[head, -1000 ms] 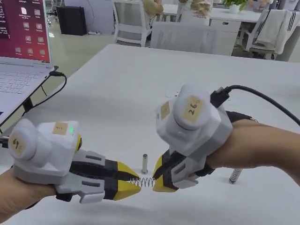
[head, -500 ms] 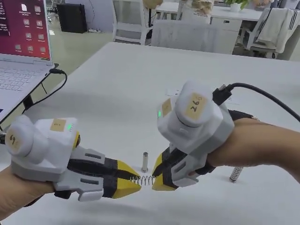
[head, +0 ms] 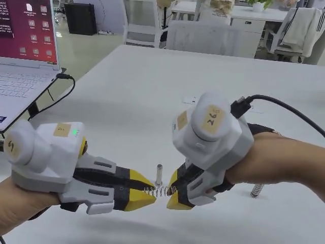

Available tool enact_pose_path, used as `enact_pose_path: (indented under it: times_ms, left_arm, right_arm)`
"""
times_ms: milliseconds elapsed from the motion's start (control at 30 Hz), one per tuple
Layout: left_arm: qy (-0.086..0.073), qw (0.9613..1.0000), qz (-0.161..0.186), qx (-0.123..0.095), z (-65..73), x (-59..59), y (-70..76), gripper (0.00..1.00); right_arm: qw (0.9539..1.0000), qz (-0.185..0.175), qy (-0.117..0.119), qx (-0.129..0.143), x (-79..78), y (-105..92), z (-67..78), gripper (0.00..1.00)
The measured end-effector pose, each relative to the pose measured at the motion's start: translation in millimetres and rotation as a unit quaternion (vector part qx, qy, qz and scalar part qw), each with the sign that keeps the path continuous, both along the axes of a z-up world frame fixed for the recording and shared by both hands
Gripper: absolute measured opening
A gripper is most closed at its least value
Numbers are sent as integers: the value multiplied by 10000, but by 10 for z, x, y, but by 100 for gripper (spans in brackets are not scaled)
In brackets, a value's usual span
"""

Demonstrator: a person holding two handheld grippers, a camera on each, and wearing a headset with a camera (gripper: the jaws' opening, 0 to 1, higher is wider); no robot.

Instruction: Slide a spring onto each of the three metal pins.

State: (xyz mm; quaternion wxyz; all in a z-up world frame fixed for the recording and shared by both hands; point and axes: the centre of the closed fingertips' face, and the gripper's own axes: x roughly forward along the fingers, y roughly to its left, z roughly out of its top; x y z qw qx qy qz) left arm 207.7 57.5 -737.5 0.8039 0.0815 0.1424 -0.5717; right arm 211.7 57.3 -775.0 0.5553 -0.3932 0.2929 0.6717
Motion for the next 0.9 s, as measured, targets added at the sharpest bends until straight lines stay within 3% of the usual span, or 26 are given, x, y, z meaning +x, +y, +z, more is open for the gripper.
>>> enact_pose_path:
  times_ms: [433, 900]
  left_arm:
    - [-62, 10000, 23, 57, -25, 8, 6, 2]
    - [-15, 9997, -35, 242, -109, -24, -2, 2]
  right_arm:
    - [10000, 3, -32, 62, -1, 6, 32, 9]
    - [9997, 24, -48, 221, -41, 54, 194, 9]
